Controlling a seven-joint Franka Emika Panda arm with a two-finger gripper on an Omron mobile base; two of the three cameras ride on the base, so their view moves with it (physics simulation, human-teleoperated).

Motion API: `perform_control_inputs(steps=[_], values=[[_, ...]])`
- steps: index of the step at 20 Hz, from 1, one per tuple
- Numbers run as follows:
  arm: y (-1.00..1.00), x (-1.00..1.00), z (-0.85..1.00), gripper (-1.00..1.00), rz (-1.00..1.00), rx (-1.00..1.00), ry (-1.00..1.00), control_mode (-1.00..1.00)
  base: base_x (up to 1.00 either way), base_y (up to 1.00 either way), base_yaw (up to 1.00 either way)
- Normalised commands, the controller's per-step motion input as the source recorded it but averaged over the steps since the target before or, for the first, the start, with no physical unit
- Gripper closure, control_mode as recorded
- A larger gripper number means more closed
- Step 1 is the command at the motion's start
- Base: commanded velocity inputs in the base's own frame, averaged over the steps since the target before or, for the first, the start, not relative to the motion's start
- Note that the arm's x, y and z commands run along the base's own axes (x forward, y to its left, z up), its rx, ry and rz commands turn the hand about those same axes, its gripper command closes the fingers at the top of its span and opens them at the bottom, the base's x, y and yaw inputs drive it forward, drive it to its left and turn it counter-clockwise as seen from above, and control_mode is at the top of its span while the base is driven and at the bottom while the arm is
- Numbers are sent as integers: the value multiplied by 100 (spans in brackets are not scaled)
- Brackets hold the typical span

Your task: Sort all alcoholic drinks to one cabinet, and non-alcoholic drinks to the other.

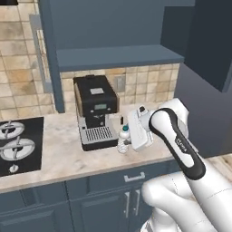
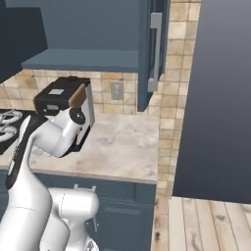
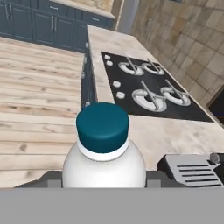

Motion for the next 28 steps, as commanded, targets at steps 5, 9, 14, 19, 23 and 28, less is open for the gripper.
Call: perform_control_inputs(steps=[5, 9, 14, 19, 23, 28], values=[[0, 0, 0, 100, 0, 0, 0, 100, 62, 39, -10], [0, 0, 0, 100, 0, 0, 0, 100, 50, 47, -13], [0, 0, 0, 100, 0, 0, 0, 100, 57, 37, -13], [0, 0, 0, 100, 0, 0, 0, 100, 60, 30, -7], [0, 0, 0, 100, 0, 0, 0, 100, 57, 24, -1], [0, 0, 0, 100, 0, 0, 0, 100, 5, 2, 0]])
